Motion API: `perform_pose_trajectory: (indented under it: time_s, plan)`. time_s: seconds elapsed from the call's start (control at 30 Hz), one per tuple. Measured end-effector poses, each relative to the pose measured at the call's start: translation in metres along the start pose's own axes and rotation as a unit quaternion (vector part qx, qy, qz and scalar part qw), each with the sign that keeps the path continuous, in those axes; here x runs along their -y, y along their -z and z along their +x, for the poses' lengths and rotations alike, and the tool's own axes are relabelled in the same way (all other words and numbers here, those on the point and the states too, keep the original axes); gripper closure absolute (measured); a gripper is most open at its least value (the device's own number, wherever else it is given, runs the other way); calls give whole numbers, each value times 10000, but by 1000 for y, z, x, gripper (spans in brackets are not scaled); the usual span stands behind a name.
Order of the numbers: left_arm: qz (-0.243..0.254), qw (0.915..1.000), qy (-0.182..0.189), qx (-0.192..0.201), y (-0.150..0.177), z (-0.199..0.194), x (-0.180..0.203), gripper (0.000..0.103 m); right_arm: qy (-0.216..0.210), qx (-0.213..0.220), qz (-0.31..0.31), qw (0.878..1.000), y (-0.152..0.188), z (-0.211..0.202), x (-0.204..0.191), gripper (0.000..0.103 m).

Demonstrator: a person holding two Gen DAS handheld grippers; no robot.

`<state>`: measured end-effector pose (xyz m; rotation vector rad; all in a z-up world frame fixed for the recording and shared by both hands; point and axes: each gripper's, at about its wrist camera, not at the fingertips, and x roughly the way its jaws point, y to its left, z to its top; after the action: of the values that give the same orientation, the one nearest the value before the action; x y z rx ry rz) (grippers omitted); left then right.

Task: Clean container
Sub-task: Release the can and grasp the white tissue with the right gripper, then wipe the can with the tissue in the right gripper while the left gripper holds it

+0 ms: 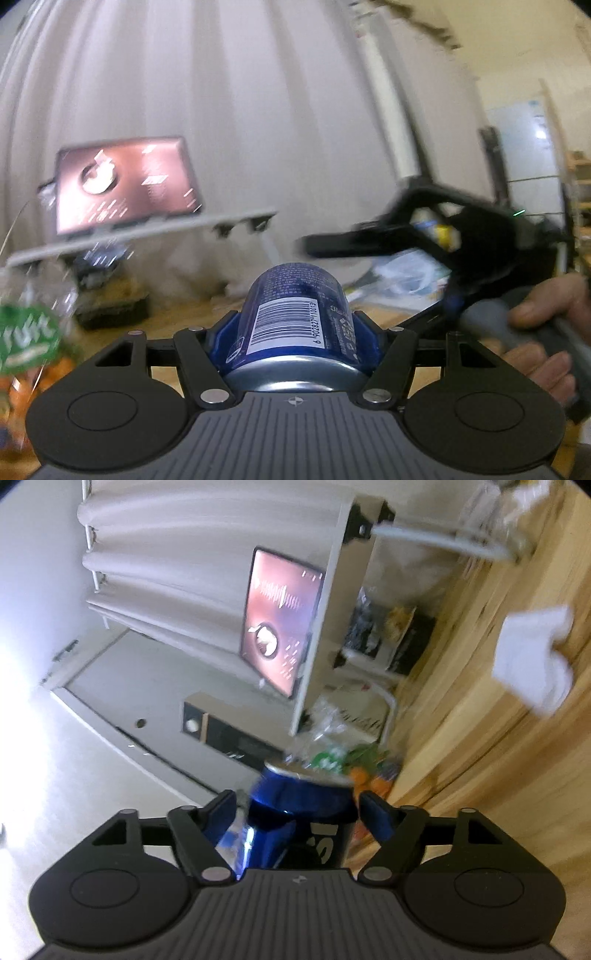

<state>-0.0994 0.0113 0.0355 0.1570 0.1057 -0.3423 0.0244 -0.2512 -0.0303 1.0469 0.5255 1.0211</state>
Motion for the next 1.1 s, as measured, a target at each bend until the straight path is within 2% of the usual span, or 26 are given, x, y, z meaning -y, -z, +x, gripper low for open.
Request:
perform_pose_trajectory:
  time_s: [0.03,0.07,0.1,0.13,0.17,0.2,0.27,0.3,0.43,0.5,0.57,0.6,0.67,0.73,0.77,0.8,0.87,0.93,1.03,1.07,1.1]
  plan:
    - [-86,9999,-105,-98,2,3,-5,36,346,38,-286,9990,-6,-2,-3,25]
    - [-147,9996,-179,-190,4,7,-10,36,872,52,-717,9936,-13,-3,-9,25]
    - [-227,9991,-243,-270,6,10,-13,36,1577,-9,-1318,9787,-21,-1,-16,28]
    - [-324,9985,-297,-339,7,12,-17,36,2260,-155,-1938,9545,-26,6,-21,34]
    - [-398,9979,-342,-386,8,13,-19,36,2835,-348,-2537,9242,-29,15,-25,51]
    - [-450,9974,-377,-412,8,14,-20,36,3285,-557,-3095,8906,-32,26,-26,63]
    - [-461,9967,-419,-528,9,17,-20,36,3775,-796,-3813,8401,-37,42,-24,65]
    - [-439,9963,-447,-584,9,19,-19,36,3833,-862,-3924,8317,-40,48,-22,65]
    - [-271,9960,-416,-740,8,24,-14,36,4039,-1187,-4008,8138,-55,72,-11,65]
    - [-211,9966,-390,-689,8,23,-11,36,4126,-1421,-4109,8005,-54,84,-1,68]
    - [-133,9968,-430,-654,7,22,-8,36,4103,-1630,-4184,7937,-51,90,6,81]
    - [-95,9968,-437,-659,7,22,-7,36,4068,-1646,-4275,7904,-49,91,8,93]
    - [-48,9965,-431,-711,7,24,-5,36,4037,-1692,-4409,7836,-47,92,8,93]
    - [-51,9964,-419,-734,7,24,-5,36,3948,-1637,-4432,7879,-49,90,2,93]
    - [-56,9964,-414,-741,7,25,-5,36,3865,-1549,-4441,7933,-48,87,-5,93]
    - [-53,9963,-415,-751,7,25,-5,36,3718,-1452,-4413,8037,-48,83,-14,93]
    - [-26,9961,-424,-779,7,26,-5,36,3265,-1251,-4292,8328,-49,74,-40,93]
    - [21,9959,-413,-800,7,27,-3,36,2633,-1156,-4231,8592,-43,65,-76,93]
    - [86,9957,-419,-822,7,28,-1,36,1971,-1434,-4181,8751,-21,64,-113,93]
    - [111,9957,-410,-828,7,28,0,36,1756,-1598,-4167,8775,-12,66,-122,93]
    - [134,9957,-402,-824,7,28,0,36,1602,-1764,-4216,8749,-2,69,-129,93]
